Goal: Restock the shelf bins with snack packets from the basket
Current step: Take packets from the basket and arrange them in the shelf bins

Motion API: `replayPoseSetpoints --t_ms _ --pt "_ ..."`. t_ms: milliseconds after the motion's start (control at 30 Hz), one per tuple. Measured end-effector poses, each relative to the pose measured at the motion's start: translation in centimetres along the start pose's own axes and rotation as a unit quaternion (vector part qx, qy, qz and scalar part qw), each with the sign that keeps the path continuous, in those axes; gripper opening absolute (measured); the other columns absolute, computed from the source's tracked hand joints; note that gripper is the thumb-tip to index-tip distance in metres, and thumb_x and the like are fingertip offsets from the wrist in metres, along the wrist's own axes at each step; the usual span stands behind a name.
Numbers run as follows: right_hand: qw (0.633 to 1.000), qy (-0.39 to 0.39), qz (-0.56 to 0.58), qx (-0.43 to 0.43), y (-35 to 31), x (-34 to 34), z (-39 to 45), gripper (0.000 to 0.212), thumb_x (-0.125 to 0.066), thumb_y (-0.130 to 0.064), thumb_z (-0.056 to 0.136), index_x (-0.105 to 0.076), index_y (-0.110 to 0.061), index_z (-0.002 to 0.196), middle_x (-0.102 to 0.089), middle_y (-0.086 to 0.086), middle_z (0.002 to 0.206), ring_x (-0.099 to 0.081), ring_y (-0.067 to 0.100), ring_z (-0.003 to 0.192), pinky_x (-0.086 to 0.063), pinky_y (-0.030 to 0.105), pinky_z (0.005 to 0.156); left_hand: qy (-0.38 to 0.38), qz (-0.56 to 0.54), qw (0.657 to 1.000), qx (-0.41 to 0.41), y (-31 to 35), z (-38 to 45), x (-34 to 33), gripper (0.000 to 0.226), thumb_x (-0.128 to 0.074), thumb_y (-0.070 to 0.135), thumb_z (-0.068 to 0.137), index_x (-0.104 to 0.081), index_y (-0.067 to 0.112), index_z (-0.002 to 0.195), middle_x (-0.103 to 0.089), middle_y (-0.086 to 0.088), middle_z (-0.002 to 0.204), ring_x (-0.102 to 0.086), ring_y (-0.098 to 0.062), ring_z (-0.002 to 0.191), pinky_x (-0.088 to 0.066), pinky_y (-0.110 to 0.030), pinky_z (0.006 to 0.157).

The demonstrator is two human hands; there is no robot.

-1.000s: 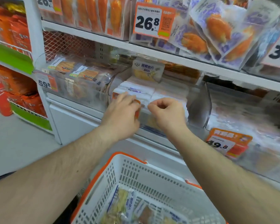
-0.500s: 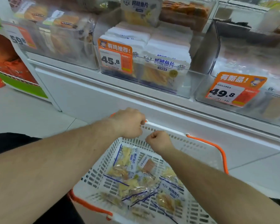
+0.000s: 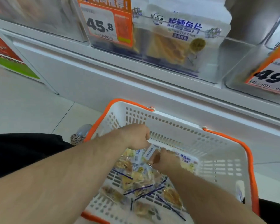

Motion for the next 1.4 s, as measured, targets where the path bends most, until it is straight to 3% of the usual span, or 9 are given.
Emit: replayPoseSetpoints --t_ms 100,367,500,633,800,967,1100,1200,1400 --pt "1.000 -0.014 -0.008 0.004 -0.8 -1.6 0.9 0.088 -0.068 -0.066 0.075 -0.036 -0.014 0.137 -0.051 0.009 0.135 -0.049 0.030 0.123 -0.043 0.047 0.101 -0.006 -0.013 1.000 0.016 -0.9 0.6 -0.6 0.036 -0.057 0.022 0.097 -0.057 0.017 0.132 -0.056 -0.002 0.136 -0.054 -0.021 0.121 -0.045 -0.036 0.104" --pt "0.999 0.030 -0.034 0.004 -1.5 -1.7 2.0 0.109 -0.077 -0.061 0.070 -0.020 -0.008 0.147 -0.044 0.011 0.139 -0.043 0.032 0.129 -0.035 0.046 0.110 -0.009 -0.029 0.998 0.046 -2.4 0.9 -1.4 0.037 -0.056 0.020 0.095 -0.058 0.020 0.131 -0.057 0.001 0.135 -0.054 -0.019 0.121 -0.044 -0.036 0.105" --pt "0.995 0.080 -0.053 0.023 -2.3 0.2 1.9 0.079 -0.072 -0.055 0.076 -0.039 -0.011 0.133 -0.047 0.010 0.128 -0.049 0.028 0.116 -0.041 0.042 0.103 -0.007 -0.028 0.999 0.044 -2.1 0.7 -1.2 0.035 -0.055 0.020 0.095 -0.060 0.019 0.130 -0.059 0.000 0.132 -0.056 -0.019 0.118 -0.045 -0.035 0.104" --pt "0.990 -0.002 0.141 0.005 -2.0 1.2 1.5 0.029 -0.074 -0.023 0.073 -0.053 -0.021 0.093 -0.063 -0.001 0.096 -0.063 0.017 0.084 -0.056 0.033 0.073 -0.005 -0.019 0.999 0.036 -1.6 0.5 -0.9 0.038 -0.057 0.022 0.095 -0.057 0.018 0.133 -0.058 0.000 0.134 -0.054 -0.019 0.121 -0.044 -0.036 0.105" --pt "0.983 -0.006 0.160 0.090 -2.5 8.0 -1.3 0.031 -0.070 -0.005 0.076 -0.046 -0.024 0.074 -0.059 -0.006 0.080 -0.055 0.010 0.074 -0.048 0.025 0.061 0.058 -0.030 0.998 0.018 -0.4 -0.1 1.7 0.055 -0.062 0.026 0.090 -0.043 0.022 0.142 -0.053 0.000 0.137 -0.054 -0.019 0.118 -0.047 -0.034 0.099" --pt "0.973 0.043 0.160 0.162 -2.3 17.3 -6.5 0.034 -0.076 -0.003 0.071 -0.049 -0.024 0.070 -0.065 -0.001 0.088 -0.062 0.022 0.089 -0.054 0.038 0.081 0.109 -0.116 0.987 -0.014 1.7 -2.3 5.4 0.067 -0.071 0.043 0.086 -0.041 0.018 0.141 -0.054 0.000 0.133 -0.058 -0.018 0.111 -0.051 -0.035 0.093" --pt "0.960 0.059 0.201 0.187 -1.8 23.1 -11.5 0.027 -0.082 -0.005 0.069 -0.060 -0.018 0.076 -0.066 -0.003 0.080 -0.065 0.022 0.083 -0.056 0.041 0.078 0.123 -0.193 0.972 -0.044 4.3 -4.8 7.6 0.044 -0.073 0.043 0.085 -0.057 0.020 0.119 -0.062 0.004 0.109 -0.063 -0.012 0.097 -0.050 -0.027 0.085" --pt "0.949 0.079 0.229 0.203 -1.2 26.4 -15.0 0.029 -0.082 -0.002 0.070 -0.059 -0.019 0.074 -0.060 -0.010 0.065 -0.056 0.011 0.065 -0.046 0.029 0.063 0.136 -0.242 0.957 -0.083 6.5 -6.9 8.8 0.022 -0.073 0.028 0.088 -0.066 0.013 0.103 -0.071 -0.004 0.091 -0.067 -0.012 0.077 -0.051 -0.024 0.073" --pt "0.942 0.121 0.221 0.224 0.3 31.2 -20.8 0.033 -0.082 -0.002 0.072 -0.056 -0.022 0.073 -0.058 -0.003 0.074 -0.054 0.016 0.069 -0.047 0.031 0.065 0.157 -0.282 0.935 -0.147 11.2 -10.9 9.9 0.005 -0.068 0.012 0.091 -0.071 0.009 0.088 -0.072 0.003 0.071 -0.066 -0.007 0.067 -0.052 -0.024 0.065"
Point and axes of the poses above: each hand's wrist, its own z-axis towards the middle knuckle, its own x-axis out of the back of the hand, y = z × x, the point moved 10 cm from there along z, towards the middle knuckle
